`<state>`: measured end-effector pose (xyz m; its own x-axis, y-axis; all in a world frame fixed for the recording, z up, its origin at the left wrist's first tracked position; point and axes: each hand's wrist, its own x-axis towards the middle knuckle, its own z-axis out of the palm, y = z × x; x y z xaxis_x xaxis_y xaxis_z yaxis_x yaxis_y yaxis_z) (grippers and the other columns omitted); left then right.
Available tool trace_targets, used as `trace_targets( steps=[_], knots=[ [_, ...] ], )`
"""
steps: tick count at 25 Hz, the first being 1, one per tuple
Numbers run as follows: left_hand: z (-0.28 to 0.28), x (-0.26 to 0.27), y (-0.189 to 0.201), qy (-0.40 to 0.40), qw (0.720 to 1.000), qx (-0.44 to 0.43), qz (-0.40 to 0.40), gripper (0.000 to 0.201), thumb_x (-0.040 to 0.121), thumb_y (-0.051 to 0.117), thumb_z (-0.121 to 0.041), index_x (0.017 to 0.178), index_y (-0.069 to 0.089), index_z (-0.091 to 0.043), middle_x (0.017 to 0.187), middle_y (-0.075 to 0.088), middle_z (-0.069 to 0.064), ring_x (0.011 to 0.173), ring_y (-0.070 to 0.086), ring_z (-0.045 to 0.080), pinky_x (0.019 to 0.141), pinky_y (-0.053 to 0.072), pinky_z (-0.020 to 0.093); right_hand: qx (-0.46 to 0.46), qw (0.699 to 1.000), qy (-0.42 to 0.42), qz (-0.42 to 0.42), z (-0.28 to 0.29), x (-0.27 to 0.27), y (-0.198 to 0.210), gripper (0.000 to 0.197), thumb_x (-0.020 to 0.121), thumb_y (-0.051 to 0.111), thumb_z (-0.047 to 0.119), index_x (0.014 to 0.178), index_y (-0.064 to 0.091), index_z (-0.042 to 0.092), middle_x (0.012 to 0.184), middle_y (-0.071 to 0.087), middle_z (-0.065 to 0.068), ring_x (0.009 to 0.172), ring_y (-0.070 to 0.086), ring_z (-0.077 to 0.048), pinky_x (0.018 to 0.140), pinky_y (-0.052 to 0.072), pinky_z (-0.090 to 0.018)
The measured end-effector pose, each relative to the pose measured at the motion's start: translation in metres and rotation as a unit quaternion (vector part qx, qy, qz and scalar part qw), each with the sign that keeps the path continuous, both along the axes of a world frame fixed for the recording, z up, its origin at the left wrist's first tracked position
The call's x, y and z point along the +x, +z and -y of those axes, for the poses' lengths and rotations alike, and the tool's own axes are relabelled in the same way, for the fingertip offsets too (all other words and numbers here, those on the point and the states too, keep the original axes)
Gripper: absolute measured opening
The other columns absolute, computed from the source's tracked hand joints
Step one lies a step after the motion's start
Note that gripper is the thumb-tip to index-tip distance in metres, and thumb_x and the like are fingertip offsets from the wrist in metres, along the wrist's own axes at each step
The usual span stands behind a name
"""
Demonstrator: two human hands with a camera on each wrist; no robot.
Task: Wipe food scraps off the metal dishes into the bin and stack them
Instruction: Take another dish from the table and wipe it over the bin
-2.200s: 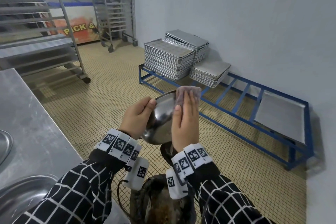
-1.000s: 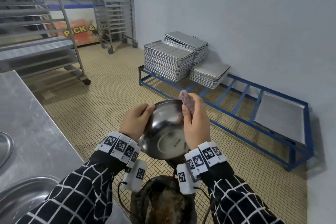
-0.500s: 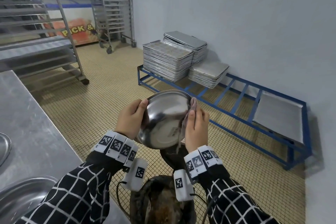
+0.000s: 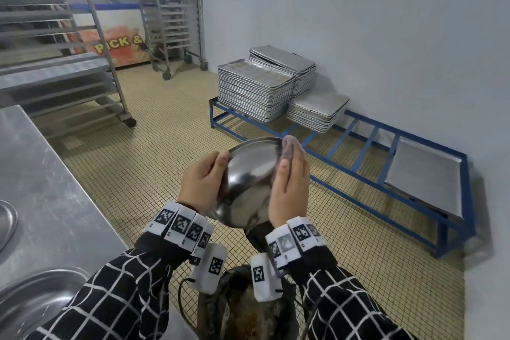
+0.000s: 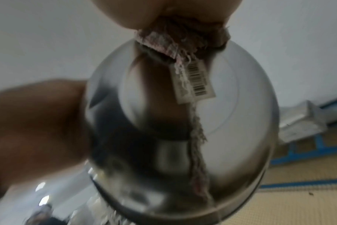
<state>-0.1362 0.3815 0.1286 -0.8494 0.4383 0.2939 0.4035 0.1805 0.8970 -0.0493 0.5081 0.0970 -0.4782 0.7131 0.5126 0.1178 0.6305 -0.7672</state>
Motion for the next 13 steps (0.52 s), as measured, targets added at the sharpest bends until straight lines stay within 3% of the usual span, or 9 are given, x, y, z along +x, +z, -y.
trace_targets(
  steps=[3, 5, 7, 9, 10, 13],
  knots=[
    [0.007, -0.004, -0.003, 0.007, 0.996, 0.040, 0.085, 0.036, 0.097, 0.043, -0.042, 0.087, 0.068, -0.018, 0.078, 0.069, 0.009, 0.072, 0.065, 0.025, 0.068, 0.053, 0.034, -0.233, 0.971, 0.018, -0.054, -0.014, 0.014, 0.002, 0.038, 0.103, 0.028, 0.036, 0.135, 0.048, 0.028, 0.127, 0.053, 0.014, 0.111, 0.050, 0.002, 0.088, 0.038, -0.012],
    [0.009, -0.007, -0.008, 0.004, 0.993, 0.056, 0.108, 0.038, 0.096, 0.044, -0.042, 0.088, 0.068, -0.014, 0.079, 0.070, 0.012, 0.073, 0.065, 0.029, 0.069, 0.054, 0.039, -0.333, 0.940, 0.033, -0.062, -0.020, 0.023, -0.002, 0.029, 0.103, 0.032, 0.037, 0.118, 0.056, 0.031, 0.104, 0.057, 0.018, 0.093, 0.052, 0.007, 0.069, 0.036, -0.006],
    [0.010, -0.011, -0.015, -0.001, 0.994, 0.040, 0.100, 0.034, 0.097, 0.046, -0.039, 0.086, 0.065, -0.014, 0.076, 0.067, 0.009, 0.069, 0.063, 0.019, 0.066, 0.053, 0.036, -0.329, 0.943, 0.028, -0.048, -0.025, 0.027, -0.005, 0.025, 0.101, 0.035, 0.039, 0.106, 0.057, 0.029, 0.096, 0.059, 0.015, 0.091, 0.056, -0.002, 0.067, 0.038, -0.013],
    [0.010, -0.013, -0.020, -0.012, 0.996, 0.025, 0.088, 0.018, 0.097, 0.048, -0.032, 0.089, 0.061, -0.023, 0.082, 0.064, -0.003, 0.072, 0.058, 0.004, 0.070, 0.048, 0.028, -0.293, 0.955, 0.030, -0.035, -0.032, 0.028, -0.004, 0.023, 0.100, 0.037, 0.040, 0.102, 0.057, 0.029, 0.095, 0.061, 0.011, 0.093, 0.059, -0.008, 0.071, 0.042, -0.020],
    [0.010, -0.014, -0.021, -0.028, 0.996, 0.020, 0.082, 0.010, 0.096, 0.050, -0.030, 0.096, 0.060, -0.027, 0.089, 0.064, -0.006, 0.081, 0.059, 0.003, 0.075, 0.049, 0.028, -0.264, 0.963, 0.043, -0.013, -0.036, 0.029, -0.001, 0.022, 0.100, 0.038, 0.040, 0.102, 0.057, 0.030, 0.094, 0.061, 0.012, 0.092, 0.059, -0.008, 0.071, 0.043, -0.021],
    [0.006, -0.013, -0.017, -0.099, 0.993, -0.027, 0.053, 0.018, 0.094, 0.054, -0.029, 0.111, 0.058, -0.032, 0.102, 0.064, -0.010, 0.097, 0.059, 0.005, 0.083, 0.048, 0.023, -0.094, 0.982, 0.108, 0.120, -0.041, 0.027, 0.015, 0.018, 0.100, 0.039, 0.034, 0.101, 0.054, 0.024, 0.088, 0.056, 0.015, 0.081, 0.055, 0.002, 0.063, 0.039, -0.010]
  ],
)
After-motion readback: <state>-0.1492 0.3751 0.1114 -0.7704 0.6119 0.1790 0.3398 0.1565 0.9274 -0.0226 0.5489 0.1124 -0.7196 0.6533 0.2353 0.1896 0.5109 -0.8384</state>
